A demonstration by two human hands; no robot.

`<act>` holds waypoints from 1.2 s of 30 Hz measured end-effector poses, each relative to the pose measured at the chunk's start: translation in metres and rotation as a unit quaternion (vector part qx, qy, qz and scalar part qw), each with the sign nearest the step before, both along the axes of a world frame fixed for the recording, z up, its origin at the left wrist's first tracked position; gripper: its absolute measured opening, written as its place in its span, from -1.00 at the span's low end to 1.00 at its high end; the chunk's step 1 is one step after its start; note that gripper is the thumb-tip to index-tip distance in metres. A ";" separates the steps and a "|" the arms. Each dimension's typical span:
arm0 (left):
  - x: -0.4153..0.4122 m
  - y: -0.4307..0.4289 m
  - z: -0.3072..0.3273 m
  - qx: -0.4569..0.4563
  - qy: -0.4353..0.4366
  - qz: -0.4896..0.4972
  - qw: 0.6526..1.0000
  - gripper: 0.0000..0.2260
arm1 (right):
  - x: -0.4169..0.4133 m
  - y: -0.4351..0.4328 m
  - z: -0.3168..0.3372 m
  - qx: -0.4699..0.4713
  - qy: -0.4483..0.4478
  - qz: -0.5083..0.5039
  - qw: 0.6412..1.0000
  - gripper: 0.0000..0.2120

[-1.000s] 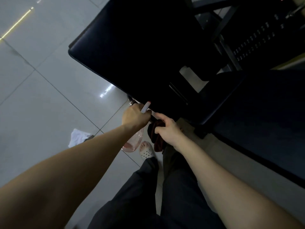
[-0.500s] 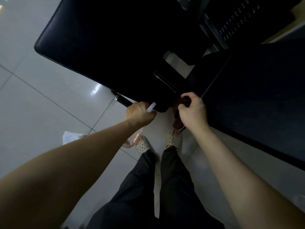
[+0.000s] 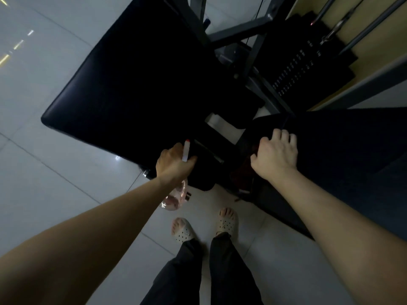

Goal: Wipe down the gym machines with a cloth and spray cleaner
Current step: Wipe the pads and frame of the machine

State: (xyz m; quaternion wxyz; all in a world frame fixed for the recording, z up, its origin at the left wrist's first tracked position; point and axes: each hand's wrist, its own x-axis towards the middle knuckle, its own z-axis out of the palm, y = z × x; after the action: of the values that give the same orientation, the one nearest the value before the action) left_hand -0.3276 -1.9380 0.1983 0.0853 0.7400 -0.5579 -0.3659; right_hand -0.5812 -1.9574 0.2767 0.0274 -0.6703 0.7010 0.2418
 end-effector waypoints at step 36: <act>-0.134 -0.194 -0.012 -0.003 -0.083 -0.058 0.995 -0.65 | -0.032 -0.093 -0.050 -0.033 -0.020 -0.052 0.998 -0.67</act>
State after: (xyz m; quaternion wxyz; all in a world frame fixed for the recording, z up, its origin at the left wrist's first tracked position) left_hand -0.4614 -2.1324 0.1859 0.0189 0.7339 -0.6062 -0.3057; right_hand -0.6137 -2.0508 0.2271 0.0314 -0.6379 0.7421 0.2033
